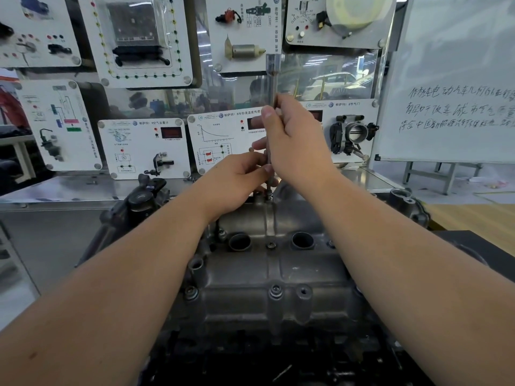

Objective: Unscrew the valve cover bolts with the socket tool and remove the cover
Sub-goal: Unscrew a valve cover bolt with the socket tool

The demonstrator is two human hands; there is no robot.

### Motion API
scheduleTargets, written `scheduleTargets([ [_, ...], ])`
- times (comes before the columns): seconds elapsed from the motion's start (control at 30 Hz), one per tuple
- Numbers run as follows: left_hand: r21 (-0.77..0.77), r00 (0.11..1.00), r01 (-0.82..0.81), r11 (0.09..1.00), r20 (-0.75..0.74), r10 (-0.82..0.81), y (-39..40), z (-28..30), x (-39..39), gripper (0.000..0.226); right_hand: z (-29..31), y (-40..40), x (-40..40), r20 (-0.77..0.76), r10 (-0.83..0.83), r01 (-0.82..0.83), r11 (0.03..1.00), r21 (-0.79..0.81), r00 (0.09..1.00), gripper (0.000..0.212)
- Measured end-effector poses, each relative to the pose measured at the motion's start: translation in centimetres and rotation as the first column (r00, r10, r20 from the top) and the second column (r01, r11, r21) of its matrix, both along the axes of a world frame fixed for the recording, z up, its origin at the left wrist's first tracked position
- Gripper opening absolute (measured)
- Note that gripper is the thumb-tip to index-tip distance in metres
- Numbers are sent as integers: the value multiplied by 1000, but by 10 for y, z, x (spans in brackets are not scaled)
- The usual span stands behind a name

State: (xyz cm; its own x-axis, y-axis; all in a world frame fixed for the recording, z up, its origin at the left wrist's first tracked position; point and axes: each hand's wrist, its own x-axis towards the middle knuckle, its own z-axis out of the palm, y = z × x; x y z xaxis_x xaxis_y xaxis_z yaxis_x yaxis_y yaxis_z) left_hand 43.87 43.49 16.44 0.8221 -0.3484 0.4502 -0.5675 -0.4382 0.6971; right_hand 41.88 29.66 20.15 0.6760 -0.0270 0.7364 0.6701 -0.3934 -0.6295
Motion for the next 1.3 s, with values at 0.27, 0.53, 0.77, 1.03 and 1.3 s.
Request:
scheduleTargets([
  [0.27, -23, 1000, 1, 1000, -13, -1, -2, 2, -2, 20, 0, -1, -4, 39, -43, 43, 999, 0, 998, 23],
  [0.53, -41, 999, 8, 999, -36, -9, -2, 2, -4, 15, 1, 0, -3, -7, 5, -5, 1000, -12, 1000, 24],
  [0.77, -66, 999, -13, 998, -40, 11, -4, 2, -6, 21, -1, 0, -2, 59, -26, 26, 1000, 0, 998, 15],
  [1.03, -69, 998, 6, 998, -56, -10, -6, 5, -12, 22, 1, 0, 0, 24, -2, 1, 1000, 20, 1000, 7],
  [1.3, -65, 999, -5, 998, -48, 2, -6, 5, -14, 23, -1, 0, -1, 51, 3, -4, 1000, 25, 999, 5],
])
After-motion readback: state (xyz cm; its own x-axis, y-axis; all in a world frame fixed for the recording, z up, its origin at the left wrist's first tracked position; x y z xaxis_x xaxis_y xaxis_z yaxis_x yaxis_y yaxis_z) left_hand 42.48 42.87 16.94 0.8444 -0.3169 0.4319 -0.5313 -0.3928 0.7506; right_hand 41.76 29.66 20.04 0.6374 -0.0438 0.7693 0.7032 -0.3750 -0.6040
